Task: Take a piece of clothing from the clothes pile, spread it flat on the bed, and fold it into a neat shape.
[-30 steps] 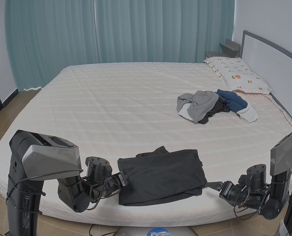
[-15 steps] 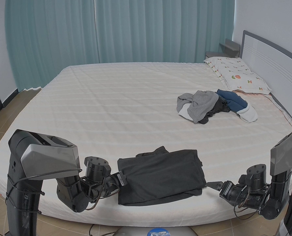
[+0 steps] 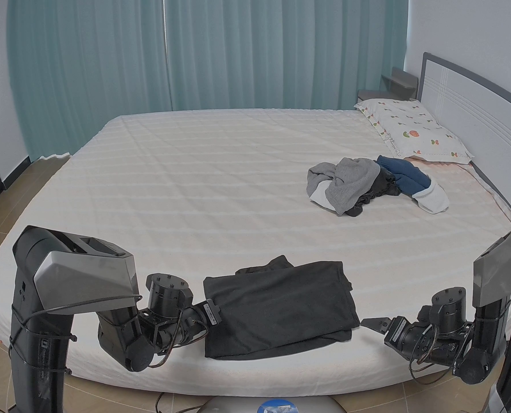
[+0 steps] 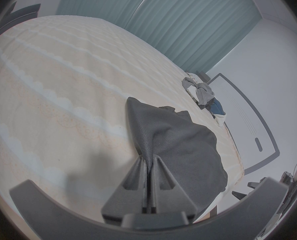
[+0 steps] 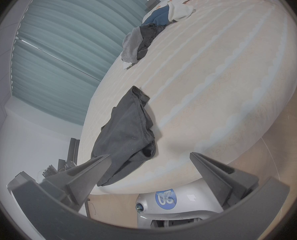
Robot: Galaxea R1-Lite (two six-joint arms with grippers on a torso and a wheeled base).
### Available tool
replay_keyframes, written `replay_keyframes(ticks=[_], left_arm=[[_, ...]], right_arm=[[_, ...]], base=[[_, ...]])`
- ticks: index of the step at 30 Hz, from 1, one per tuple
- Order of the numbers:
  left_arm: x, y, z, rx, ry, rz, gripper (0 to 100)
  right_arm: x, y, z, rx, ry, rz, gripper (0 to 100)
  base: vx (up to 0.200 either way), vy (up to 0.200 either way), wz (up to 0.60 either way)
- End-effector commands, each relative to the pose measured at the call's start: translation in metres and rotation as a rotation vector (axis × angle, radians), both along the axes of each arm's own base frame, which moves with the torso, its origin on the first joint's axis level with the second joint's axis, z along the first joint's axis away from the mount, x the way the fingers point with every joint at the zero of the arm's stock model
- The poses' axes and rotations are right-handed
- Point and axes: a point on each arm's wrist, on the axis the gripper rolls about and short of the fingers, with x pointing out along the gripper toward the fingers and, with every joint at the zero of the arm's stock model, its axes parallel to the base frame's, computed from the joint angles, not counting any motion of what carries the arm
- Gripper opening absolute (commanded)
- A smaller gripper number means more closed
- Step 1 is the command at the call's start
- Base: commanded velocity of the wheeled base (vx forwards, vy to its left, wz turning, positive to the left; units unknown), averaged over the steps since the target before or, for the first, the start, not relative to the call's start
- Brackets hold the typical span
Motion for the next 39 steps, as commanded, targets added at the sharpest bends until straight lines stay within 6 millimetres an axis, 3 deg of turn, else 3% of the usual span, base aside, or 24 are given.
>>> replay_keyframes(ticks=[1, 39], left_arm=[[0.0003, 0.0005, 0.0003, -0.001, -0.001, 0.002, 0], [-0.0041, 0.0102, 0.0007, 0.003, 0.023, 0.033, 0]], right_arm=[[-0.0033, -0.0011, -0.0001, -0.002, 0.005, 0.002, 100], [-0.0029, -0.0021, -0.0004, -0.002, 0.007, -0.005, 100]], base=[[0.0, 0.2, 0.0], [0.0, 0.2, 0.0]])
